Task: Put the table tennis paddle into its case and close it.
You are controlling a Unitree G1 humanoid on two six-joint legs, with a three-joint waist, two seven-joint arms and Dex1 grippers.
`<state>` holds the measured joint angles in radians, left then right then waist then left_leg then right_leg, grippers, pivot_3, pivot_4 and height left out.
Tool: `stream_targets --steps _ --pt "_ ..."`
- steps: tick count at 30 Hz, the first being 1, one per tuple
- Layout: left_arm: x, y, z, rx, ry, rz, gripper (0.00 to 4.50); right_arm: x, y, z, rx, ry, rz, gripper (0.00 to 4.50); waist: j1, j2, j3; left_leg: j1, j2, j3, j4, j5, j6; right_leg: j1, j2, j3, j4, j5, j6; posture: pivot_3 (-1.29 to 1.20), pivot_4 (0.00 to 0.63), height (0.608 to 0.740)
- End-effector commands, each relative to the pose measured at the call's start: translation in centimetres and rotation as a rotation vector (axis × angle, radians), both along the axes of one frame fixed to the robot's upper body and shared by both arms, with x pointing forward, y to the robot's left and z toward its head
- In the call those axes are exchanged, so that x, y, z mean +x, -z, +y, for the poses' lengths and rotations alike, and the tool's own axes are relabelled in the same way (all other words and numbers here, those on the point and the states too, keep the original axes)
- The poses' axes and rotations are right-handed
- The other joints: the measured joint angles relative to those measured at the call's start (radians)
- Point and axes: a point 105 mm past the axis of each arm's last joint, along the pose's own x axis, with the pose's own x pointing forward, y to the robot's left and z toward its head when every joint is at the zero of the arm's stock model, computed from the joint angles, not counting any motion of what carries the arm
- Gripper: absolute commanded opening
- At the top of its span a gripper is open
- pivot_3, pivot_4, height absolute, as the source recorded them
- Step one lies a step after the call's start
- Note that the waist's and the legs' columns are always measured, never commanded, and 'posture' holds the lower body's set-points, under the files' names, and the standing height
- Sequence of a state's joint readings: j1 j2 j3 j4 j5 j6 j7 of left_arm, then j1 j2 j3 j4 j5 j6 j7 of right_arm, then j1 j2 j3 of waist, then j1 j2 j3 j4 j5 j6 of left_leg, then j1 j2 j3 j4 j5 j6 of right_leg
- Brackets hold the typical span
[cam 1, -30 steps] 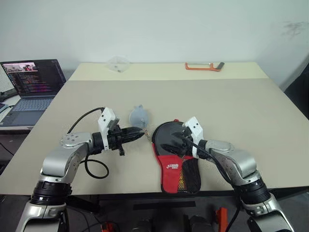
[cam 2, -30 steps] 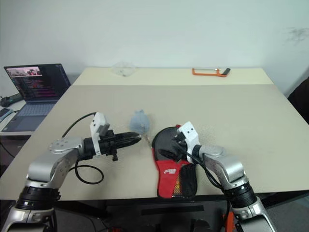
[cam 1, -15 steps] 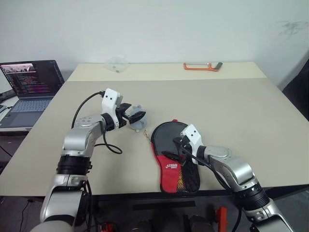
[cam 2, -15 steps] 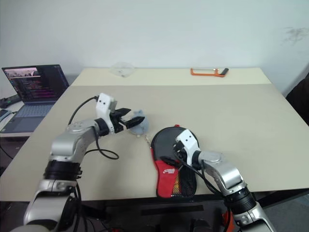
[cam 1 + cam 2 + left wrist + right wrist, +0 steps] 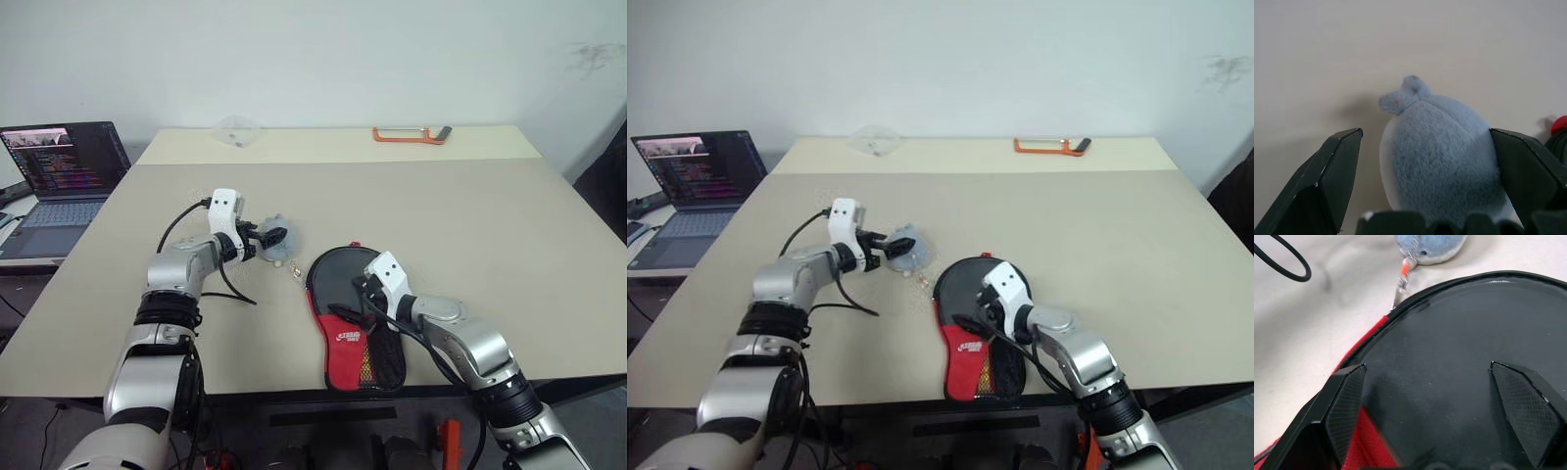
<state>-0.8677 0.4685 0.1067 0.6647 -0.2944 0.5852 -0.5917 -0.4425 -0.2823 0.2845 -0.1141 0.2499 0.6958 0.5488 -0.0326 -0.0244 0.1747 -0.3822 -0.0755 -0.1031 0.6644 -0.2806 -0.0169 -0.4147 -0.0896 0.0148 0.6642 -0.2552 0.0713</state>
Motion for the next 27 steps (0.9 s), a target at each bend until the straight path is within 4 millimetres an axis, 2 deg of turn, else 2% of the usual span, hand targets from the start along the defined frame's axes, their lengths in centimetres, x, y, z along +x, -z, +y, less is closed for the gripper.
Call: stream_targets --steps 1,4,7,10,14,17,19,21,27 --pt "0.1 -0.3 -0.2 -0.008 0.014 -0.001 4.47 0.5 -0.2 -0.7 -0.003 0.044 -0.023 4.5 0.0 0.0 0.0 0.0 0.0 0.0 0.0 0.0 0.0 0.0 0.0 0.0 0.0 0.0 0.0 0.0 0.15 0.74" --pt "-0.3 0.8 -1.2 0.0 0.064 0.033 4.47 1.2 -1.6 -1.0 0.012 0.08 -0.08 4.5 0.001 0.0 0.0 0.0 0.0 0.0 0.0 0.0 0.0 0.0 0.0 0.0 0.0 0.0 0.0 0.0 0.15 0.74" --pt "-0.5 1.6 -1.6 0.02 0.089 0.056 3.86 1.5 -3.2 -0.7 0.05 0.079 -0.12 4.5 -0.001 0.0 0.0 0.0 0.0 0.0 0.0 0.0 0.0 0.0 0.0 0.0 0.0 0.0 0.0 0.0 0.15 0.74" --pt "-0.9 2.3 -2.1 0.042 0.114 0.072 2.8 1.8 -3.7 -0.1 0.059 0.08 -0.138 4.5 -0.005 0.0 0.0 0.0 0.0 0.001 0.0 0.0 0.0 -0.001 0.0 0.001 0.001 0.0 0.0 0.0 0.15 0.74" --pt "-1.0 2.7 -2.3 0.047 0.124 0.077 1.4 1.8 -2.7 0.5 0.033 0.07 -0.127 4.5 -0.003 0.0 -0.001 0.0 0.0 0.0 0.0 0.0 0.0 -0.001 0.0 0.001 0.001 0.0 0.0 0.0 0.15 0.74" --pt "-1.0 2.7 -2.2 0.051 0.119 0.075 0.64 1.5 -1.7 0.8 0.018 0.061 -0.1 4.5 -0.001 0.0 -0.001 0.0 0.0 0.0 0.0 0.0 0.0 -0.001 0.0 0.001 0.001 0.0 0.0 0.0 0.15 0.74" --pt "-0.9 2.6 -2.1 0.057 0.112 0.069 0.41 1.2 -0.2 0.6 -0.021 0.059 -0.063 4.5 -0.001 -0.001 -0.001 0.0 0.0 0.0 0.0 0.0 0.0 -0.001 0.0 0.001 0.001 0.0 0.0 0.0 0.15 0.74" --pt "-0.7 2.5 -2.1 0.079 0.11 0.056 0.39 0.8 1.0 0.5 -0.058 0.043 -0.036 4.5 -0.001 0.0 -0.001 0.0 0.0 0.0 0.0 0.0 0.0 -0.001 0.0 0.001 0.001 0.0 0.0 0.0 0.15 0.74" --pt "-0.2 1.8 -3.1 0.099 0.142 0.024 0.38 0.5 2.9 -0.2 -0.13 0.049 0.01 4.5 -0.001 -0.003 -0.009 0.003 0.0 0.0 0.0 0.0 0.0 0.002 0.0 0.0 0.001 0.0 0.0 0.0 0.15 0.74"
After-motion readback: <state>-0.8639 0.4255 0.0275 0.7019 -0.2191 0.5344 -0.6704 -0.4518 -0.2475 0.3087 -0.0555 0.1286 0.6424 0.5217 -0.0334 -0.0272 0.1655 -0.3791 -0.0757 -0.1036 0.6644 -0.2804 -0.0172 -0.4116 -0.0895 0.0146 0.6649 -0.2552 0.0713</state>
